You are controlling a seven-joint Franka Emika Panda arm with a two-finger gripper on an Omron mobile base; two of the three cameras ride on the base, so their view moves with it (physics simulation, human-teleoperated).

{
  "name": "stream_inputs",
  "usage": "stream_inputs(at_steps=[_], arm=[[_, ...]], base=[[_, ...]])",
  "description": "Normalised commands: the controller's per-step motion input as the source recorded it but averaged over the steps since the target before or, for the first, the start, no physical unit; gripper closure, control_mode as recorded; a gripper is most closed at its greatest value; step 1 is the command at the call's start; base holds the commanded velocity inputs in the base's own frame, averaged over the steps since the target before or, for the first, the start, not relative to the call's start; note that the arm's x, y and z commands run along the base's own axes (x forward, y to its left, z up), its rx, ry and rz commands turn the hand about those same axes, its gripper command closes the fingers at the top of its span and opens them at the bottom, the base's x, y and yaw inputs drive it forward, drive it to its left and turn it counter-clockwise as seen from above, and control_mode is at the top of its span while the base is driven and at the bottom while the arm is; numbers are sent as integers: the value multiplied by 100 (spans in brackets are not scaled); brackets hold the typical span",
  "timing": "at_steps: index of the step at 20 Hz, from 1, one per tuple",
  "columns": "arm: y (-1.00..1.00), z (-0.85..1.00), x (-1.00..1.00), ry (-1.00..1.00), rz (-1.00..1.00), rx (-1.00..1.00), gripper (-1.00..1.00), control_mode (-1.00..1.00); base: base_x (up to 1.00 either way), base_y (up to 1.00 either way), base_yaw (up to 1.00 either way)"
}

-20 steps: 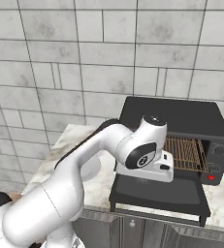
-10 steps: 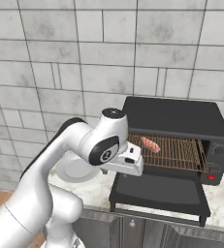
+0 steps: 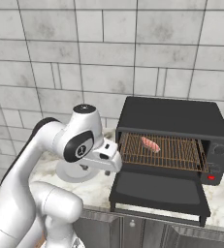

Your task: Open the toaster oven door. Place the baguette on the top rack in the toaster oven and place the steak on the bottom rack.

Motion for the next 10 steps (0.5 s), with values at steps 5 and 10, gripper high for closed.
stream_inputs(at_steps=[5, 10], arm=[[31, 0, 1, 0, -2, 0, -100, -100], [0, 0, 0, 0, 0, 0, -100, -100]], base=[[0, 0, 0], [0, 0, 0]])
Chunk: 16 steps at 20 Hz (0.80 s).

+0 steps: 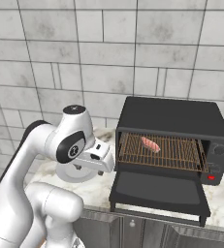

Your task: Open the toaster oven door. Place the baguette on the top rack in the toaster oven and place the steak on the bottom rack.

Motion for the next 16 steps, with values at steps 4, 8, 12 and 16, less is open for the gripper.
stream_inputs(at_steps=[4, 8, 12, 16], arm=[[0, 0, 0, 0, 0, 0, -100, -100], [0, 0, 0, 0, 0, 0, -100, -100], [0, 0, 0, 0, 0, 0, -100, -100], [0, 0, 0, 0, 0, 0, -100, -100]], base=[[0, 0, 0], [0, 0, 0], [0, 0, 0], [0, 0, 0]])
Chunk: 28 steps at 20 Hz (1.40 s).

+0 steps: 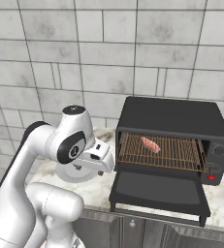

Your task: Open the toaster oven door. Place the baguette on the top rack in the toaster oven and place the steak on the bottom rack.

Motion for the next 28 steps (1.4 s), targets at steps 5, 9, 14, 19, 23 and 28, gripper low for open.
stream_inputs(at_steps=[5, 9, 14, 19, 23, 28], arm=[[0, 0, 0, 0, 0, 0, -100, -100], [0, 0, 0, 0, 0, 0, -100, -100], [0, 0, 0, 0, 0, 0, -100, -100], [0, 0, 0, 0, 0, 0, -100, -100], [0, 0, 0, 0, 0, 0, -100, 100], [0, 0, 0, 0, 0, 0, -100, 100]], base=[[0, 0, 0], [0, 0, 0], [0, 0, 0], [0, 0, 0], [0, 0, 0], [-1, -1, 0]])
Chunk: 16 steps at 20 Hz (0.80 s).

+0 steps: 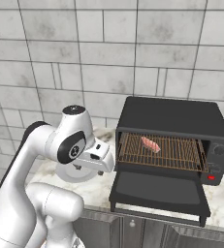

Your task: Open the toaster oven door. Place the baguette on the top rack in the toaster oven and place the steak on the bottom rack.

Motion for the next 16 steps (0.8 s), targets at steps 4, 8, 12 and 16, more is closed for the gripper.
stream_inputs(at_steps=[4, 8, 12, 16], arm=[[0, 0, 0, 0, 0, 0, -100, 100], [0, 0, 0, 0, 0, 0, -100, 100], [0, 0, 0, 0, 0, 0, -100, 100], [0, 0, 0, 0, 0, 0, -100, 100]], base=[[-50, -29, -4], [-54, -21, 0], [-11, -20, 0], [10, -52, -2]])
